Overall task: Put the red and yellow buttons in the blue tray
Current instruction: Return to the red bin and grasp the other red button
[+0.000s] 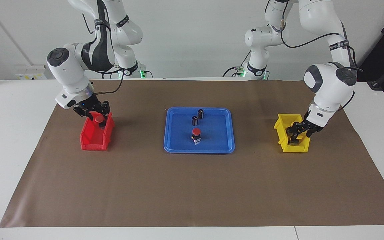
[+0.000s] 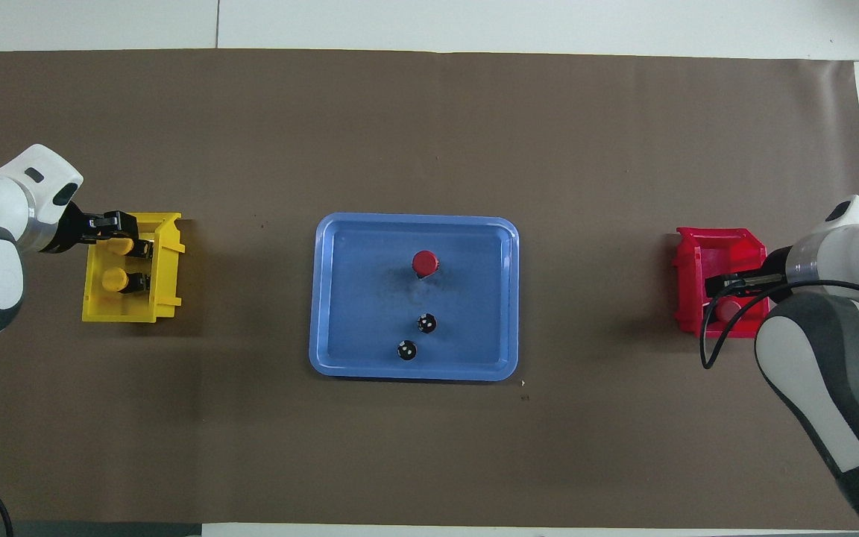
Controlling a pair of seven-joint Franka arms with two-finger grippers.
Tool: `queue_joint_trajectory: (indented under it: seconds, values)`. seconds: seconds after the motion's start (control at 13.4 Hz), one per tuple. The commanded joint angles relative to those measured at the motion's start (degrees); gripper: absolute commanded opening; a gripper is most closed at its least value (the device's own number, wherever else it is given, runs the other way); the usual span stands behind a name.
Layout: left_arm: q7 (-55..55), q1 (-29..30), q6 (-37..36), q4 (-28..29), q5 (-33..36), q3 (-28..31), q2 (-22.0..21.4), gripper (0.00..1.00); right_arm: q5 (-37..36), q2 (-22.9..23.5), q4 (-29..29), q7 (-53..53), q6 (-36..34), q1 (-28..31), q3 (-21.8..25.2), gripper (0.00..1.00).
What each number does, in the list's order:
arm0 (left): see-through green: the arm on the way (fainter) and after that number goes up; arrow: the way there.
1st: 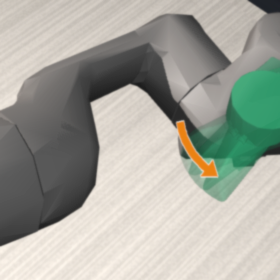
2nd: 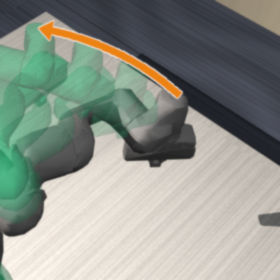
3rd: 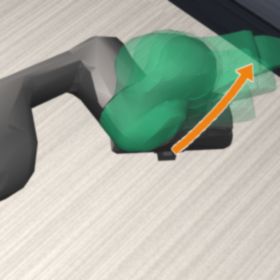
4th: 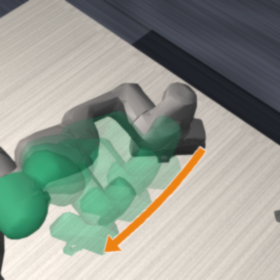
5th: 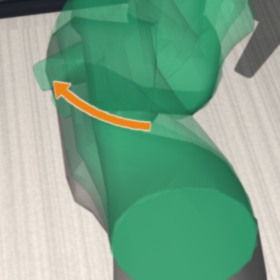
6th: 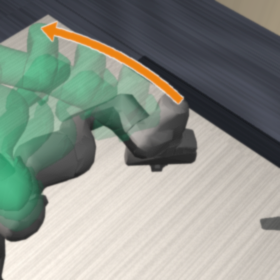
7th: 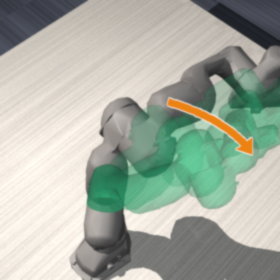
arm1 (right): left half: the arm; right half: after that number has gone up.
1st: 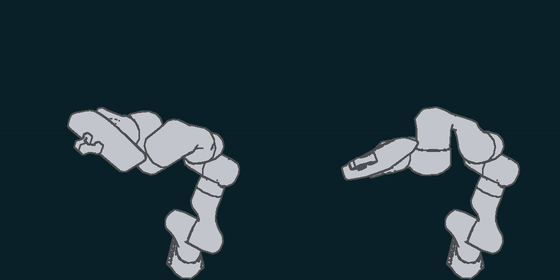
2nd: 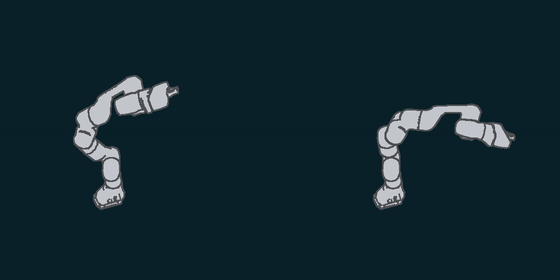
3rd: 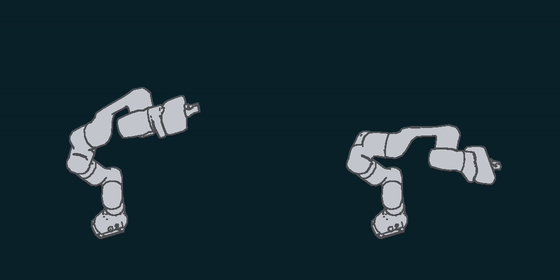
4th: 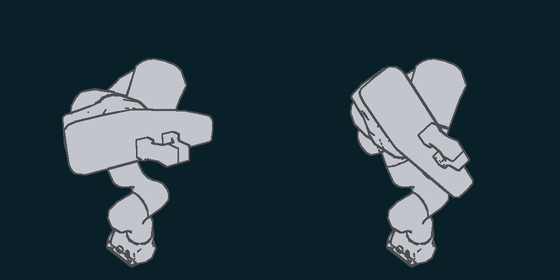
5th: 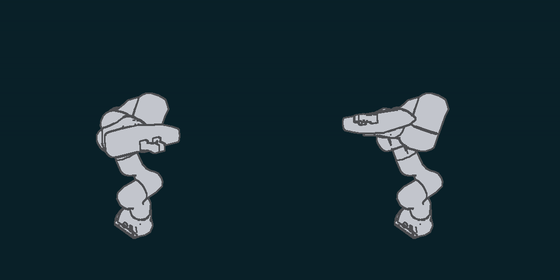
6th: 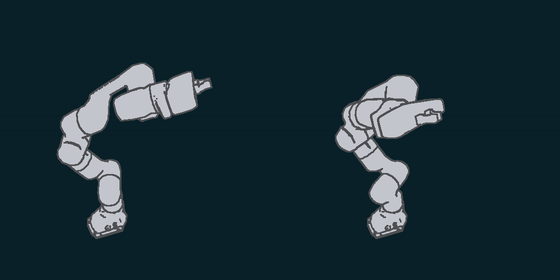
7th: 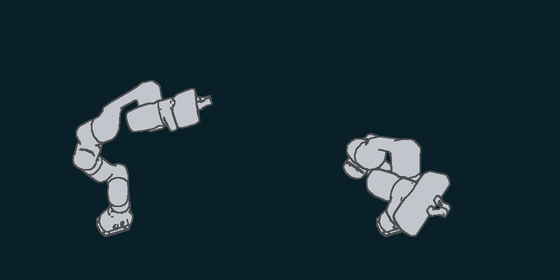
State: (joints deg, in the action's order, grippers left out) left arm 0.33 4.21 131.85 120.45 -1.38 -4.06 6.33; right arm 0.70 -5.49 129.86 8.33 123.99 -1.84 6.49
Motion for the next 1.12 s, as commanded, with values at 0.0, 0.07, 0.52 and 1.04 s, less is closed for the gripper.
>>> queue_joint_trajectory:
  seconds: [0.0,0.07,0.52,1.04]
  values:
    - [-0.69,0.45,1.92,1.54,-0.47,-0.25,-0.62,0.69,0.18,0.22,2.49,0.55,3.62,2.71,-0.77,0.62]
    - [-0.51,-0.07,2.01,1.54,-0.47,-0.25,-0.36,0.69,0.18,0.22,2.67,0.55,3.45,2.72,-0.77,0.62]
    - [-0.25,0.01,4.03,3.12,-0.47,-0.25,-0.27,0.49,0.18,0.66,6.63,1.95,7.94,3.51,-0.77,0.61]
    - [0.19,-0.07,-8.99,-6.58,-0.47,-0.25,-0.35,0.01,0.18,-0.31,9.35,4.77,8.55,4.74,-0.77,0.58]
